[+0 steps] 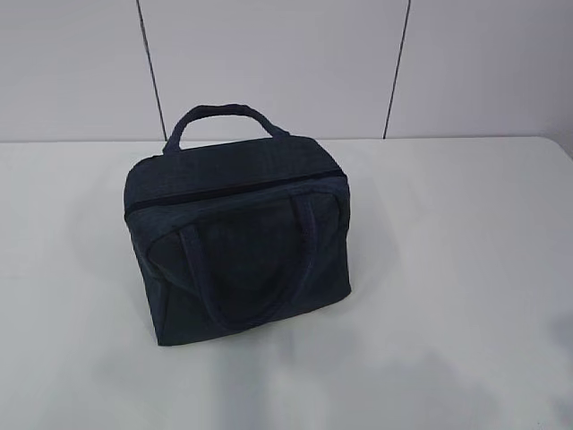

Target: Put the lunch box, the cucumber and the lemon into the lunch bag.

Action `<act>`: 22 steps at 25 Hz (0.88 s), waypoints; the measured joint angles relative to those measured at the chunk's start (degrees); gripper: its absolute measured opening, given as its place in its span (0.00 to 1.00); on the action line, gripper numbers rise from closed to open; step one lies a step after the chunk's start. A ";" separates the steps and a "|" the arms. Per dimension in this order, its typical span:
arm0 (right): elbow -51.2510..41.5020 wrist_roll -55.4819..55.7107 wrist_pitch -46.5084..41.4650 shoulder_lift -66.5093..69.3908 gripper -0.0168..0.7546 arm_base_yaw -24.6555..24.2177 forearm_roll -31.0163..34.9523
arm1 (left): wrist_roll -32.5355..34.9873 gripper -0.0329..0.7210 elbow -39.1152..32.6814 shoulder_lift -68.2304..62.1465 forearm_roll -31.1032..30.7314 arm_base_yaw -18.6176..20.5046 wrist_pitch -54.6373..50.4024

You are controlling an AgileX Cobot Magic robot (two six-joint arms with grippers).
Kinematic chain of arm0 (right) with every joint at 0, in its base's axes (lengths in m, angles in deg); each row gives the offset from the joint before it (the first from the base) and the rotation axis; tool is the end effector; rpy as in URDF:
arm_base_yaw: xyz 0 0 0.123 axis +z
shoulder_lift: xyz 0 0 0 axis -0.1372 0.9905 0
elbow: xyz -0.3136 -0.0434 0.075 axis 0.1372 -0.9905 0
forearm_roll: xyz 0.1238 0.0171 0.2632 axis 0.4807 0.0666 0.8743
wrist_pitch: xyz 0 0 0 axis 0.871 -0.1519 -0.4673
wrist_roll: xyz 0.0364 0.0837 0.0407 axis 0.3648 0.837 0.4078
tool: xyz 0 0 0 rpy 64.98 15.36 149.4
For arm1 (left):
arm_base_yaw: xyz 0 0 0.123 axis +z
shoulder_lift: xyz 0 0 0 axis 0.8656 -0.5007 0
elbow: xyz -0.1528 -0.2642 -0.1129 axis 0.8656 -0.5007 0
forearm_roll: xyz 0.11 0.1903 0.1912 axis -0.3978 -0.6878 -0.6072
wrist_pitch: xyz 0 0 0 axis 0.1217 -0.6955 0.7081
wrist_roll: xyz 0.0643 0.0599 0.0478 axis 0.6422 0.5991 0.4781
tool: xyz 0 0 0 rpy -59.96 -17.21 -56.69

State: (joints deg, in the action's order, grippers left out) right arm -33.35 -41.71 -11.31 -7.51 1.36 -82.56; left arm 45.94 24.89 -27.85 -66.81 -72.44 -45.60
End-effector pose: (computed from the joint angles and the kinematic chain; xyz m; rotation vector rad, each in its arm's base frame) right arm -0.0085 -0.0145 0.2888 -0.1410 2.0848 -0.0683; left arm -0.0035 0.0068 0.2987 0.0398 2.0589 -0.1644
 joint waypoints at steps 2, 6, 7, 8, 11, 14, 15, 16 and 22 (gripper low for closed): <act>0.00 0.00 -0.09 0.00 0.46 0.00 0.01 | -0.02 0.49 -0.34 0.00 -1.80 0.00 -1.19; 0.00 0.00 -0.09 0.00 0.46 0.00 0.01 | -0.02 0.49 -0.47 0.00 -2.40 0.00 -1.41; 0.00 0.00 -0.09 0.00 0.46 0.00 0.01 | -0.02 0.48 -0.47 0.00 -2.40 0.00 -1.41; 0.00 0.00 -0.09 0.00 0.46 0.00 0.01 | -0.02 0.48 -0.47 0.00 -2.47 0.00 -1.50; 0.00 0.00 -0.09 0.00 0.46 0.00 0.01 | -0.02 0.48 -0.56 0.00 -2.55 0.00 -1.53; 0.00 0.00 -0.09 0.00 0.46 0.00 -0.35 | -0.02 0.48 -0.56 0.00 -3.61 0.00 -1.63; 0.00 0.00 -0.09 0.00 0.46 0.00 -0.46 | -0.02 0.47 -0.56 0.00 -3.91 0.00 -1.63; 0.00 0.00 -0.09 0.00 0.46 0.00 -0.46 | -0.02 0.47 -0.56 0.00 -4.15 0.00 -1.63; 0.00 0.03 -0.09 0.00 0.46 0.00 -0.68 | -0.02 0.46 -0.56 0.00 -4.39 1.44 -1.63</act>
State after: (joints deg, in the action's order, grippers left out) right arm -33.35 -41.68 -11.40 -7.51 1.36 -83.24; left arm 45.91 24.33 -27.85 -71.19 -71.00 -47.23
